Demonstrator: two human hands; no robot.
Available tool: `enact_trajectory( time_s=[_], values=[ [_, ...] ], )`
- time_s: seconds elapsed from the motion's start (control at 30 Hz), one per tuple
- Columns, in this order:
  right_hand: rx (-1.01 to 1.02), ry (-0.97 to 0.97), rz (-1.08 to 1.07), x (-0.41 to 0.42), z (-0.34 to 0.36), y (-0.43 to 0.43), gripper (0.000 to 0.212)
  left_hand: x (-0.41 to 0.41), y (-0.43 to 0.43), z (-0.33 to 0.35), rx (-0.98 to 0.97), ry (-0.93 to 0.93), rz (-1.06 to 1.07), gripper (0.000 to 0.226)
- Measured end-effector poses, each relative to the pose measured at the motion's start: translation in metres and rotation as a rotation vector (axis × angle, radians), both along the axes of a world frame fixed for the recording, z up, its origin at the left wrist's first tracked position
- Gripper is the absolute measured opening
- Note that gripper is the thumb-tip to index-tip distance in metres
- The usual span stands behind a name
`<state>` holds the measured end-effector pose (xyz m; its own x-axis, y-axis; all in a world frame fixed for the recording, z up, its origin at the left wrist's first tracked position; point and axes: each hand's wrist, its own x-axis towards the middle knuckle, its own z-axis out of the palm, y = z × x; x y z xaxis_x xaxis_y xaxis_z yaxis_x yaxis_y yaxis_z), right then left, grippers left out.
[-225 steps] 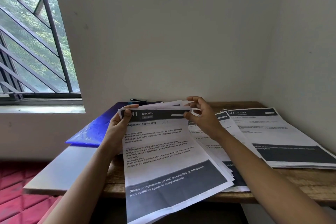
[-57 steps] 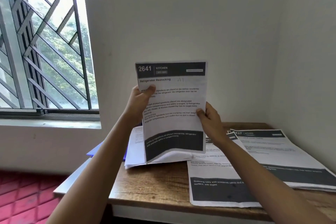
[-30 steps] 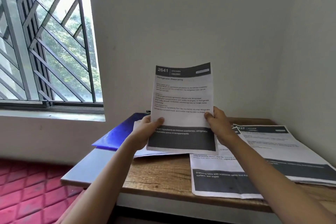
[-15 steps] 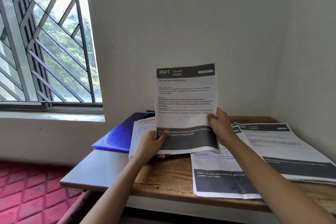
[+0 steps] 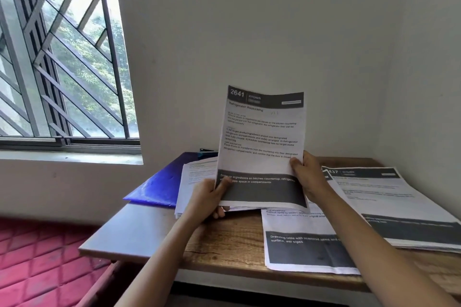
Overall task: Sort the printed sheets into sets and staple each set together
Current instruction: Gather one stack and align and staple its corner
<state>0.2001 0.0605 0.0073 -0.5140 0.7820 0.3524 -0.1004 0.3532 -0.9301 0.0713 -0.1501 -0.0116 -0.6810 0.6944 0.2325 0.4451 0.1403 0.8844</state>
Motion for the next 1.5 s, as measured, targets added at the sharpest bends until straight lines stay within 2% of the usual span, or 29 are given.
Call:
enact_trajectory(
  time_s=[0.07,0.2,0.3,0.4,0.53,0.73,0.9,1.13,1.37,1.5],
  values=[
    [-0.022,0.001,0.013,0.001,-0.002,0.003,0.026,-0.004,0.001,0.003,0.004,-0.087,-0.083,0.040],
    [-0.015,-0.016,0.055,0.005,0.000,0.003,0.027,-0.012,0.003,0.019,-0.031,-0.180,-0.157,0.023],
    [0.040,-0.031,0.086,0.007,0.002,-0.004,0.027,-0.015,0.011,0.031,0.113,-0.332,-0.175,0.017],
    [0.062,-0.039,0.120,0.008,0.003,-0.009,0.026,-0.020,0.021,0.043,0.255,-0.492,-0.144,0.028],
    [0.067,-0.079,0.199,0.012,0.005,-0.013,0.027,-0.024,0.027,0.058,0.365,-0.563,-0.082,0.011],
    [-0.187,-0.124,0.386,0.018,0.009,-0.010,0.018,-0.028,0.029,0.051,0.339,-0.388,-0.008,0.008],
    [-0.354,-0.139,0.352,0.015,0.010,-0.006,0.019,-0.034,0.019,0.032,0.206,-0.222,-0.071,0.013],
    [-0.460,-0.034,0.295,0.012,0.005,0.005,0.019,-0.025,0.008,0.014,0.180,-0.066,-0.221,0.014],
    [-0.477,0.084,0.146,0.008,0.000,0.011,0.021,-0.021,0.001,0.001,0.090,-0.189,-0.258,0.014],
    [-0.526,0.132,0.101,0.008,0.000,0.010,0.021,-0.018,-0.001,0.001,0.006,-0.373,-0.331,0.037]
  ],
)
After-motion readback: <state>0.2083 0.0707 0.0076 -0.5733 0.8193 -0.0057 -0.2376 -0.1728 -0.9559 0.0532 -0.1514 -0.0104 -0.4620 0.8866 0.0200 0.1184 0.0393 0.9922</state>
